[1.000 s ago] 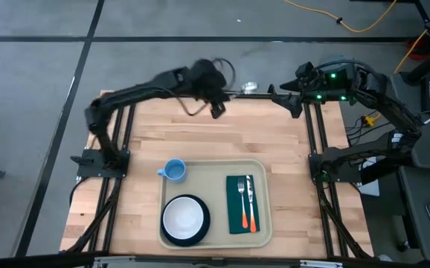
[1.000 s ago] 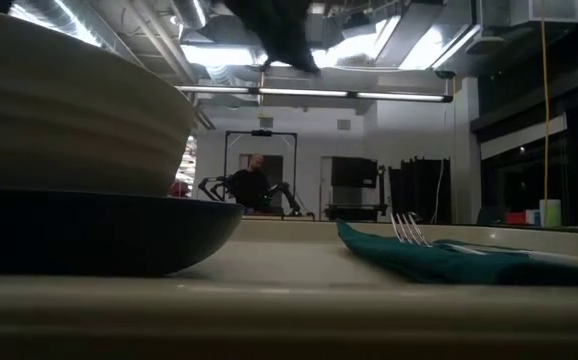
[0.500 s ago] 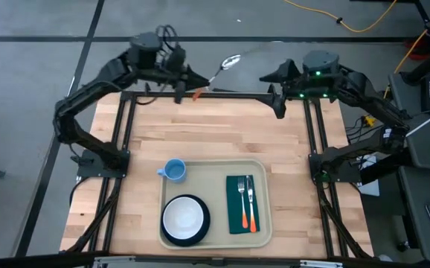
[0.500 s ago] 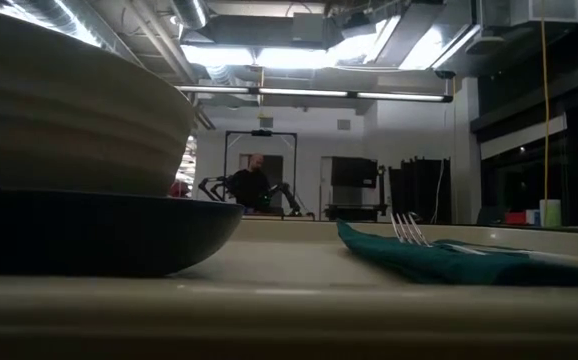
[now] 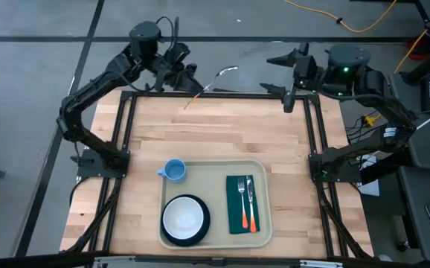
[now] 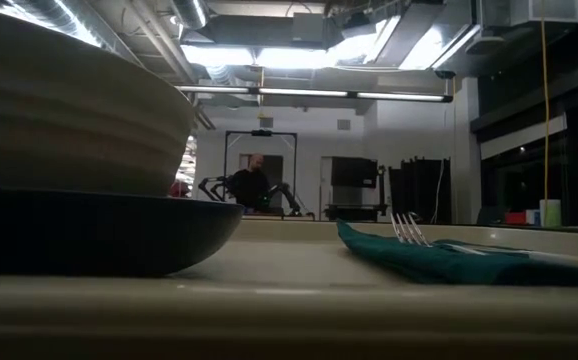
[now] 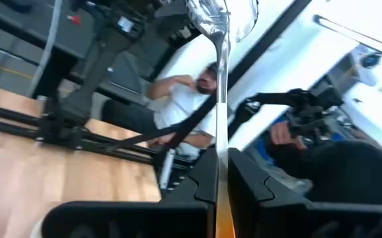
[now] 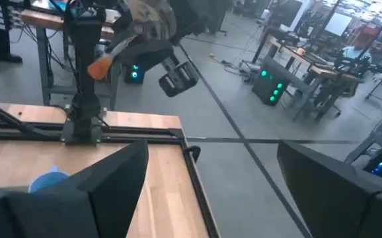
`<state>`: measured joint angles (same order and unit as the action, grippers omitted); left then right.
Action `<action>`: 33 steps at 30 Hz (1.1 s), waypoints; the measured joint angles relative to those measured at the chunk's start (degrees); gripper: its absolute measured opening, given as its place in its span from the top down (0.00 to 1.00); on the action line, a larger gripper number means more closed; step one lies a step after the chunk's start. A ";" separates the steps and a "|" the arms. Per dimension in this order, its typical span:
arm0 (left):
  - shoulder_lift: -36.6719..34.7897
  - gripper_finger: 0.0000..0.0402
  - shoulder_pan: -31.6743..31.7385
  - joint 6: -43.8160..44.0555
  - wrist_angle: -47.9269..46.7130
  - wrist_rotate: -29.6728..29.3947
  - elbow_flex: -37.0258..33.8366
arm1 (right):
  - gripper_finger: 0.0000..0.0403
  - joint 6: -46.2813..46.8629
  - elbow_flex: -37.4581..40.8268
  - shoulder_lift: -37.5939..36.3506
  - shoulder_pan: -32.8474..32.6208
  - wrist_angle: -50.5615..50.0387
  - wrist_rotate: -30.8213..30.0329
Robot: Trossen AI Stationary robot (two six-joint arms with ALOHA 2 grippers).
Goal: Set up tray
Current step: Put the orange spoon on top of the green napkin to the left of the orange fork
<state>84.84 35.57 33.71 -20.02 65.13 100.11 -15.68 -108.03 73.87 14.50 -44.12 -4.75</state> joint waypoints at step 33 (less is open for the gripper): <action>9.66 0.98 -1.63 6.24 6.70 6.15 -0.38 | 0.29 -2.58 0.02 2.19 -1.62 -1.97 0.31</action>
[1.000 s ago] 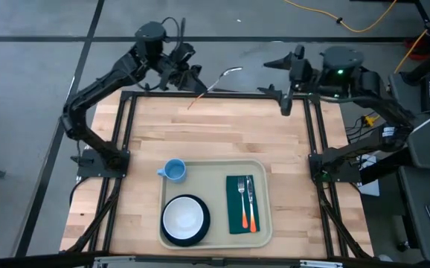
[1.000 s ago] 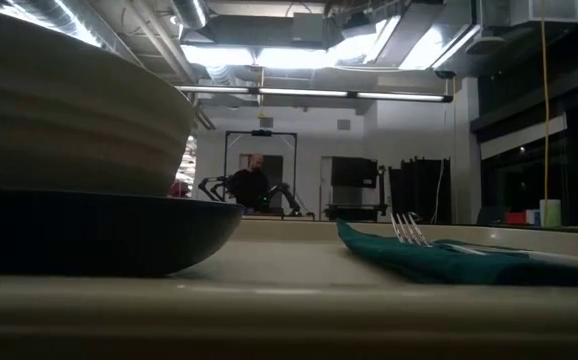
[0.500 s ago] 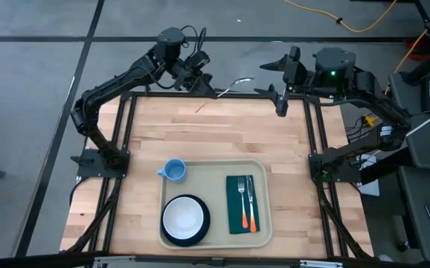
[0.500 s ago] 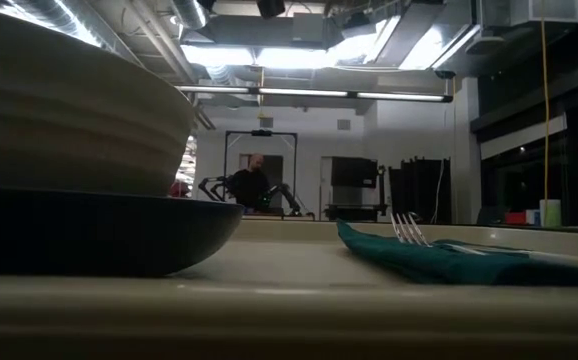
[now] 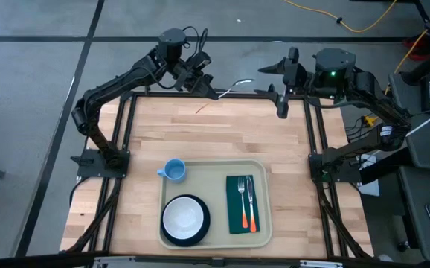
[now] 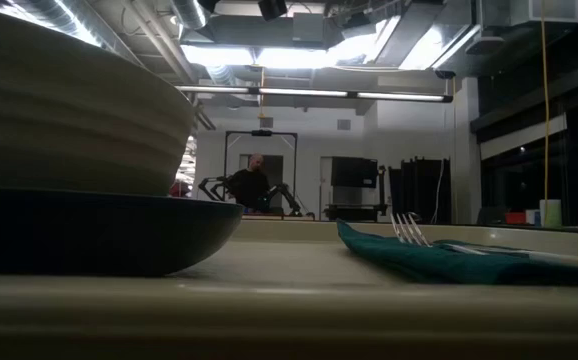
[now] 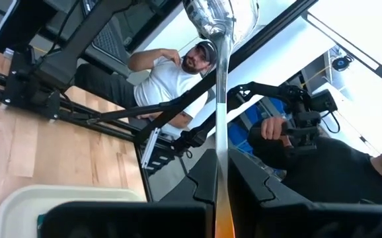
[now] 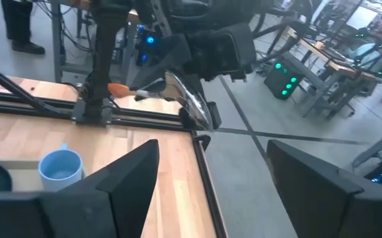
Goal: Set up tray
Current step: Put the orange spoon on top of the green napkin to the left of the orange fork
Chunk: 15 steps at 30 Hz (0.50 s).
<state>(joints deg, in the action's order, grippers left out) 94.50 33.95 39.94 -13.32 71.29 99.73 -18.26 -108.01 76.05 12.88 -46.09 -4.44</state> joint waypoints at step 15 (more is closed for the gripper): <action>3.25 0.98 -2.74 7.93 10.84 0.79 0.02 | 0.29 -0.46 0.00 -0.03 -0.02 0.90 3.11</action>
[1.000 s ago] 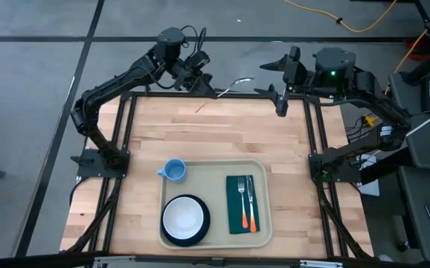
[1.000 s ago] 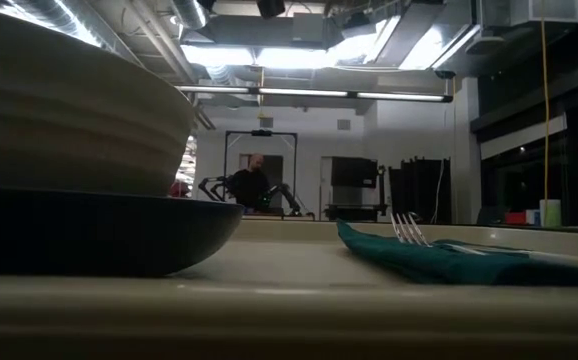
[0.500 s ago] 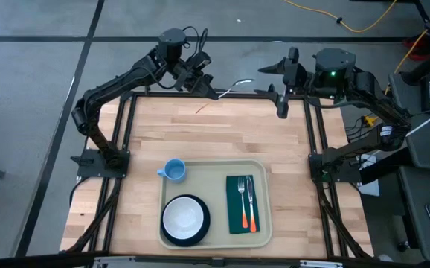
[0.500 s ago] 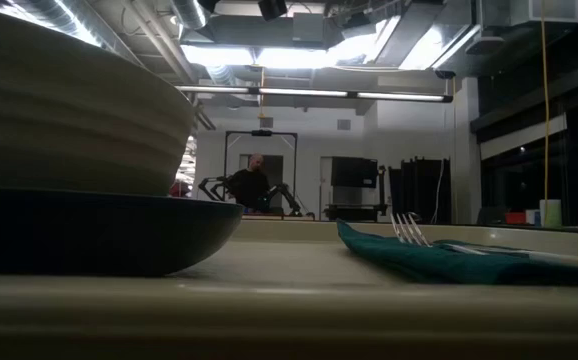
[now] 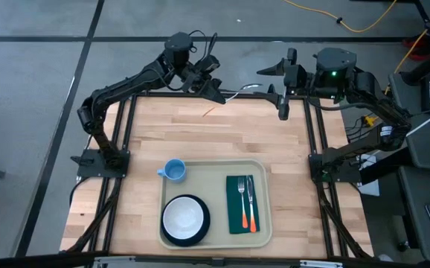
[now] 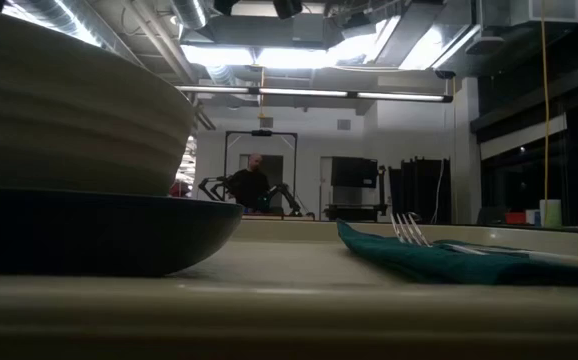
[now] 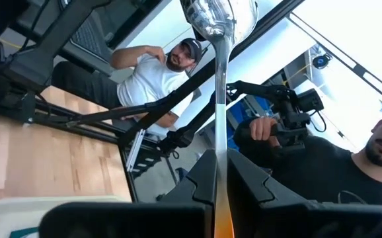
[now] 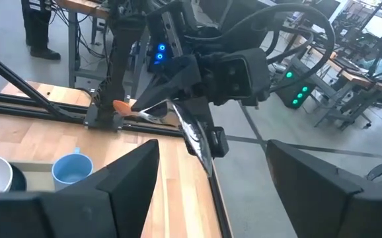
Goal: Set up tray
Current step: Put the orange spoon on top of the green napkin to the left of the orange fork
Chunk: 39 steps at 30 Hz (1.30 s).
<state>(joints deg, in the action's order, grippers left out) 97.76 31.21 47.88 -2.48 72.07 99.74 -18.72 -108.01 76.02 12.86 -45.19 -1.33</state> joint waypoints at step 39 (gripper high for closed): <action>-3.48 0.79 2.28 0.73 2.40 0.50 -0.02 | 0.98 6.54 0.00 -0.06 -0.07 0.01 3.90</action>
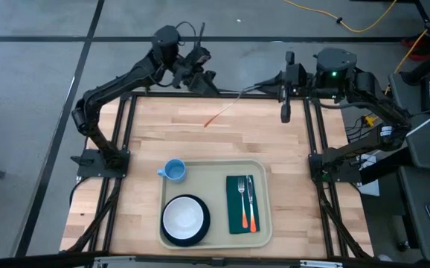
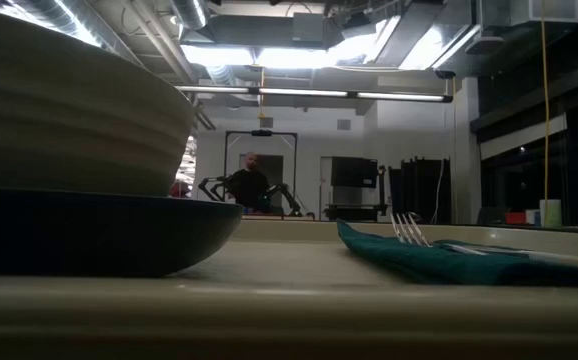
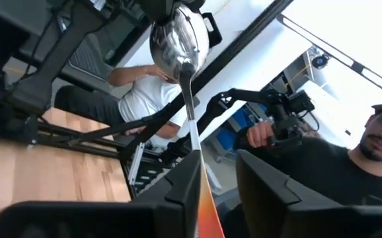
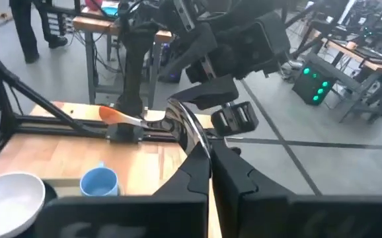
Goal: Set up tray
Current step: Put the orange spoon on top of the green napkin to the left of the orange fork
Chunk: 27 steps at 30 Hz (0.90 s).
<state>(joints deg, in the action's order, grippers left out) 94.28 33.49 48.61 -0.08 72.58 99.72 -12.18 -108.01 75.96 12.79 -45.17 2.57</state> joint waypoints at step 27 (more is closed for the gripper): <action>-35.01 0.69 19.42 -49.82 -43.51 -36.02 0.02 | 0.99 14.98 0.02 20.99 -2.77 -36.35 16.33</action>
<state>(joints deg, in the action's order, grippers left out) 59.27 52.90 -1.21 -43.59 36.56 99.74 2.79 -107.98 96.95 10.01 -81.53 18.90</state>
